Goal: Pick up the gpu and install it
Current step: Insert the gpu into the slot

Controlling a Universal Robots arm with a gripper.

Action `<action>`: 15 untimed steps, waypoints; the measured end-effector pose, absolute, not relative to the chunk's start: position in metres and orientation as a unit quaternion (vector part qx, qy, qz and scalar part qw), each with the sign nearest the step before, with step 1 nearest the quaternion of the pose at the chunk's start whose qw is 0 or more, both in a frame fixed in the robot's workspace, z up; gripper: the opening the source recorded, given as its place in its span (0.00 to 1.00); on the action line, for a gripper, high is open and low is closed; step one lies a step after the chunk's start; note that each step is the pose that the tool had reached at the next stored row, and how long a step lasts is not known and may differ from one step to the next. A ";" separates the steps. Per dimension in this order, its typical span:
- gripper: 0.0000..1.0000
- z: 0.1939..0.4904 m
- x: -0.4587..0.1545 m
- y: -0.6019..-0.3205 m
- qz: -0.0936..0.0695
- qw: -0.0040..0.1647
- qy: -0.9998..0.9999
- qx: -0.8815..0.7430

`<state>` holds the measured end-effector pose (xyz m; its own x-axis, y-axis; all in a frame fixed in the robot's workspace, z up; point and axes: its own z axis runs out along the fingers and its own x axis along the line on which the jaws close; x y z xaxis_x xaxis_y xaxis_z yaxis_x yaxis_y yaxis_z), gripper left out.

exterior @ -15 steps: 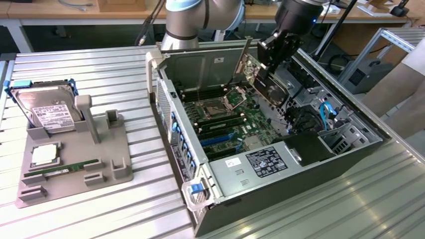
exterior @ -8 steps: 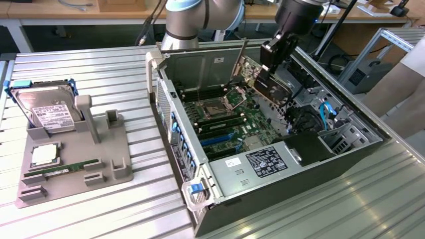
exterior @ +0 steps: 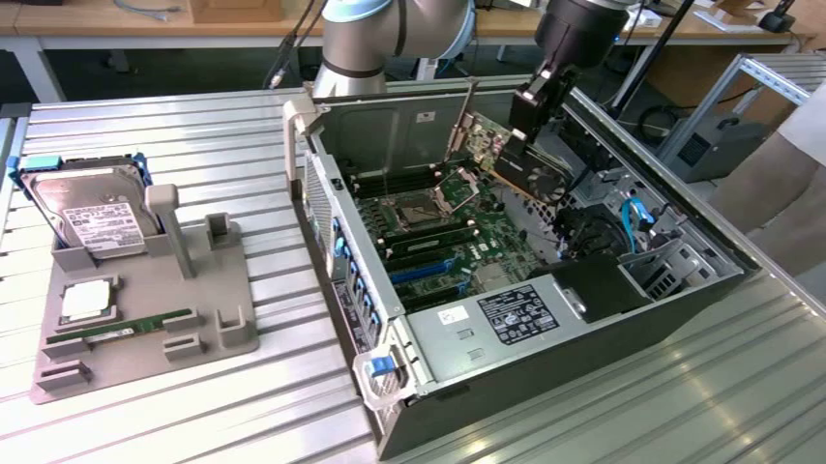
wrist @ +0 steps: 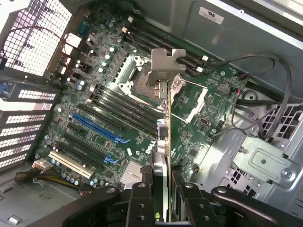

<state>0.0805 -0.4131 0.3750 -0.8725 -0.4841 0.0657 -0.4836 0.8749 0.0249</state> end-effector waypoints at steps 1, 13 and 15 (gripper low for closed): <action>0.27 0.375 0.081 -0.413 -0.004 0.035 -0.966 0.255; 0.27 0.375 0.080 -0.413 0.003 0.036 -0.937 0.346; 0.27 0.375 0.080 -0.413 0.004 0.036 -0.934 0.356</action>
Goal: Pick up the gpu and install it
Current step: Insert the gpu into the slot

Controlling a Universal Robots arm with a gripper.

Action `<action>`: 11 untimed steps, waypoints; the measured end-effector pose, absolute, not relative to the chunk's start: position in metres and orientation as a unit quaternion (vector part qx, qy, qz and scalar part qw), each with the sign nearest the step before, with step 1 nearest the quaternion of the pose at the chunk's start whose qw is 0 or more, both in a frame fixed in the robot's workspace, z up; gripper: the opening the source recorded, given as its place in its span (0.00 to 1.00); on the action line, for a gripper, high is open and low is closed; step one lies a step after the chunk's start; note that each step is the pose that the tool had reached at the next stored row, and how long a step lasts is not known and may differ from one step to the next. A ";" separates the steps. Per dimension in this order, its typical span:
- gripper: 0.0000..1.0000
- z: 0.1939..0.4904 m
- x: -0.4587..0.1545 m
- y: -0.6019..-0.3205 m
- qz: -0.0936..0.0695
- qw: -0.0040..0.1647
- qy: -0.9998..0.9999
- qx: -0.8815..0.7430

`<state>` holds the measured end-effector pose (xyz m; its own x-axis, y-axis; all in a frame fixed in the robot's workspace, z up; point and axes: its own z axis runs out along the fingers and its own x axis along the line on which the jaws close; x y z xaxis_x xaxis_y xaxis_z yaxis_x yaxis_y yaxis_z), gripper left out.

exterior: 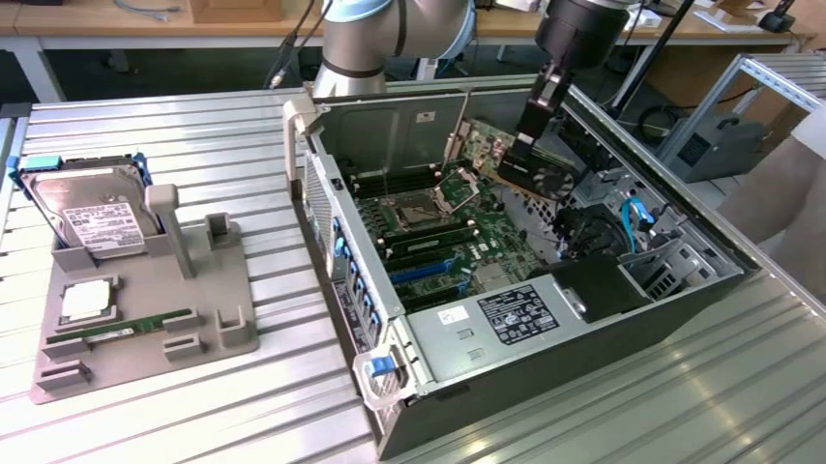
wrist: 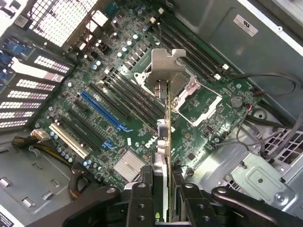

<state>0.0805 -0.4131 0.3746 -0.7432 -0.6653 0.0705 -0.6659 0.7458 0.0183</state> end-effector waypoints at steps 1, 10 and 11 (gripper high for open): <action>0.27 0.375 0.080 -0.413 0.005 0.036 -0.931 0.363; 0.27 0.374 0.080 -0.413 0.011 0.037 -0.897 0.440; 0.27 0.374 0.080 -0.413 0.011 0.037 -0.893 0.448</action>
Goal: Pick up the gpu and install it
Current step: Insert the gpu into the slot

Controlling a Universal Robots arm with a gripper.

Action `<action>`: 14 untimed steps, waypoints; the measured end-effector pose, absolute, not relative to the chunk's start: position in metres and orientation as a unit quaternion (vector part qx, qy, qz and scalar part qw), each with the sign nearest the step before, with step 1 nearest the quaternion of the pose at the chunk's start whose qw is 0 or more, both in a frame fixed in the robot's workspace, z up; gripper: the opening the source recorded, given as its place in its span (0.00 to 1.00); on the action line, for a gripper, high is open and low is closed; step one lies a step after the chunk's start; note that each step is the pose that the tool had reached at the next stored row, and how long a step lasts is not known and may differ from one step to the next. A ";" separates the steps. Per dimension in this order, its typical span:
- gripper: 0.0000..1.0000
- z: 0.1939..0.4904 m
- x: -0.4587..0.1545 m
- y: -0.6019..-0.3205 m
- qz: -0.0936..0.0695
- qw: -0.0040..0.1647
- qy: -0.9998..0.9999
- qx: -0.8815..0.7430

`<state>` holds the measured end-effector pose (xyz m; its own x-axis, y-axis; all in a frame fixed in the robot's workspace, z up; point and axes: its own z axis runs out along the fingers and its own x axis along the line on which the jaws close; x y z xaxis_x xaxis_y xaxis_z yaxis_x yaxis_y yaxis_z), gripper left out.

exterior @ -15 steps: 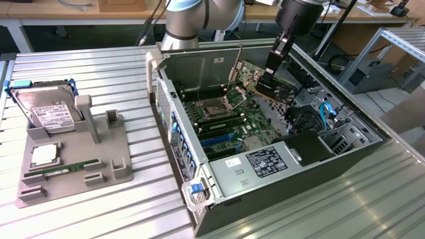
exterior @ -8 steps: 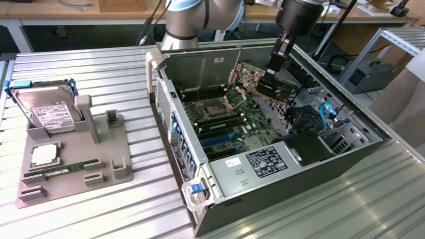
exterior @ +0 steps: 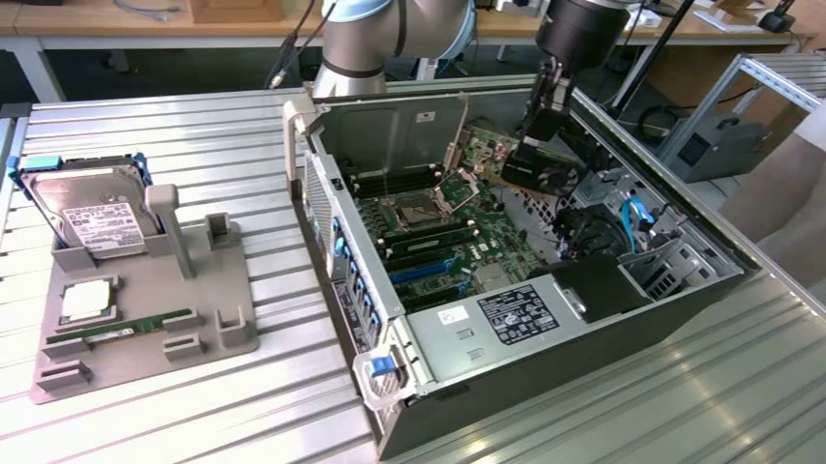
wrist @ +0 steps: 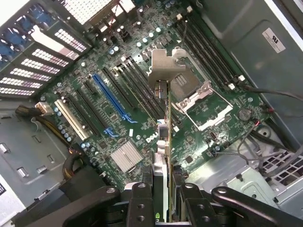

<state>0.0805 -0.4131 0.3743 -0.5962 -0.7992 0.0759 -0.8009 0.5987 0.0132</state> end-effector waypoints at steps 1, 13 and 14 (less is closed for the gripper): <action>0.27 0.374 0.080 -0.413 0.012 0.037 -0.890 0.454; 0.27 0.374 0.080 -0.413 0.017 0.037 -0.852 0.522; 0.27 0.374 0.080 -0.413 0.018 0.037 -0.849 0.526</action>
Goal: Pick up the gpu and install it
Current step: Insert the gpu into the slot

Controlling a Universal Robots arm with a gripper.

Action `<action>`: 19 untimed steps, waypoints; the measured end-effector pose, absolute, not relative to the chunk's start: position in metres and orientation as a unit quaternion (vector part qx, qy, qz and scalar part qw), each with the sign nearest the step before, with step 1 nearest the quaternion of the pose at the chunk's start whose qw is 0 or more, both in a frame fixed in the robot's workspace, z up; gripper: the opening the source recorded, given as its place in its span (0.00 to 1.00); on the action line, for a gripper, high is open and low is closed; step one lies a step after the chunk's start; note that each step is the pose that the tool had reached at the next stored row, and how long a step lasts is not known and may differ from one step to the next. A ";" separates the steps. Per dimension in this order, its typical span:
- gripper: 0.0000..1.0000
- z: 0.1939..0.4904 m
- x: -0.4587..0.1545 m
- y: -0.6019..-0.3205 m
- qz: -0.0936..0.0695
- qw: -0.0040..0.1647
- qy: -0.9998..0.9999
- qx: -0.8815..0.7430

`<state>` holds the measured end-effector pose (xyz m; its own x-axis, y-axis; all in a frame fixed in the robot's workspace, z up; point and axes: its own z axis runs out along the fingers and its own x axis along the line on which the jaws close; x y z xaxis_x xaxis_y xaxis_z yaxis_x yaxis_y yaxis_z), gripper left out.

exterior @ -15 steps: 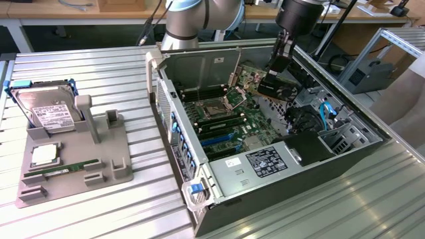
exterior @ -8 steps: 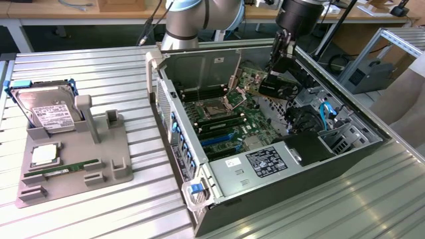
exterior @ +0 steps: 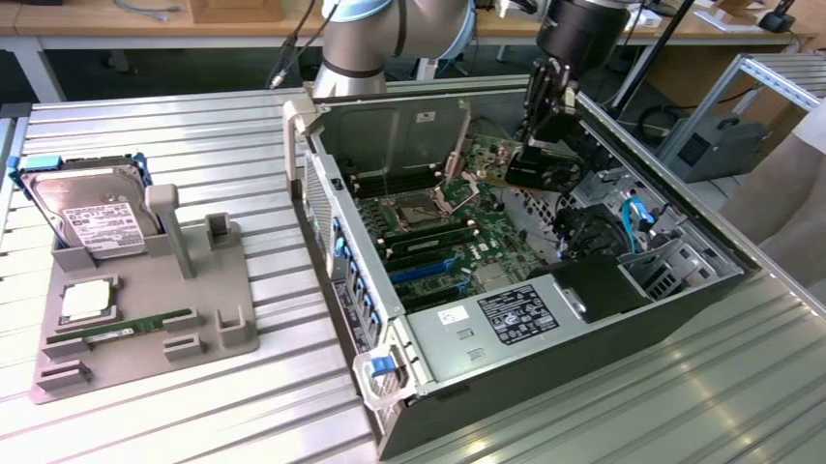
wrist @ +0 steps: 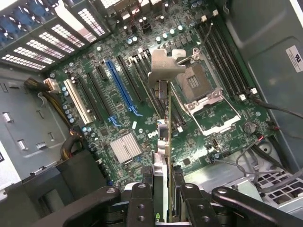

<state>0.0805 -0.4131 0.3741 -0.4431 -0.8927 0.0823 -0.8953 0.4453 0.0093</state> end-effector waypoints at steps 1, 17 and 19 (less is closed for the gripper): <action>0.27 0.374 0.080 -0.413 0.018 0.038 -0.847 0.530; 0.27 0.374 0.080 -0.413 0.025 0.038 -0.792 0.609; 0.27 0.374 0.080 -0.413 0.026 0.038 -0.785 0.618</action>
